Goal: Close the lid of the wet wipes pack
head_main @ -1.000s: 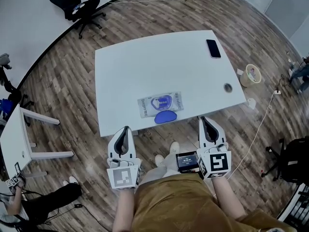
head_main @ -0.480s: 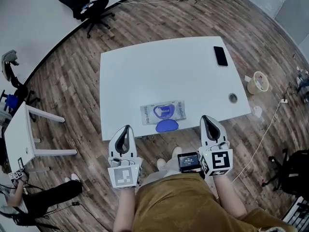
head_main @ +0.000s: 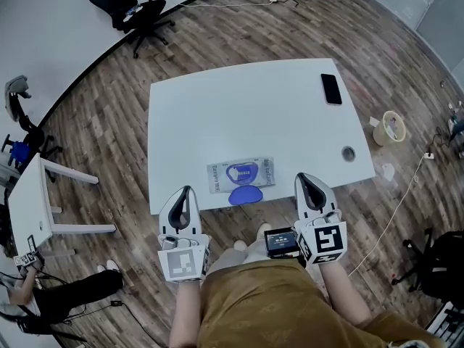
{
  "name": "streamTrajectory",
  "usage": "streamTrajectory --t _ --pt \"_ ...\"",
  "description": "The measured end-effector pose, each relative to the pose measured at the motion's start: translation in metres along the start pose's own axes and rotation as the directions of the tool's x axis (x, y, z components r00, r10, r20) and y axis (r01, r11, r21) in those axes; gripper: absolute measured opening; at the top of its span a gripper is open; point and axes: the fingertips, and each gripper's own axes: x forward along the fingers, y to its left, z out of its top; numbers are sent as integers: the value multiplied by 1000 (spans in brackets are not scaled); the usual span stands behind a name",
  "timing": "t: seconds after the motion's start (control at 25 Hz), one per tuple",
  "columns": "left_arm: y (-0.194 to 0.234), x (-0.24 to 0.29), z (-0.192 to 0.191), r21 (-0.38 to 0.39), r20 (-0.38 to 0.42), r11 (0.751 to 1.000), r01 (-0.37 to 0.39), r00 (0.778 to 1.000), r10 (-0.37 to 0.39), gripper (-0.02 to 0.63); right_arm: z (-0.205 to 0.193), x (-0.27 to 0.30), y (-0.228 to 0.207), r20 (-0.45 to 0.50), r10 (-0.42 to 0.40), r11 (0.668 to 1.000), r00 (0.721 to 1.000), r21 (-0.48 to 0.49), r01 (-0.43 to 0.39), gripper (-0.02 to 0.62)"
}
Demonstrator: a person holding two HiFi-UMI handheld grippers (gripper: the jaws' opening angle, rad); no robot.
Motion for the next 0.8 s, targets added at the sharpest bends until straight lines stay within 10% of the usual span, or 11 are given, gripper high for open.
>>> streamTrajectory --t 0.8 --pt "4 37 -39 -54 -79 997 49 995 -53 5 -23 31 3 -83 -2 1000 997 -4 2 8"
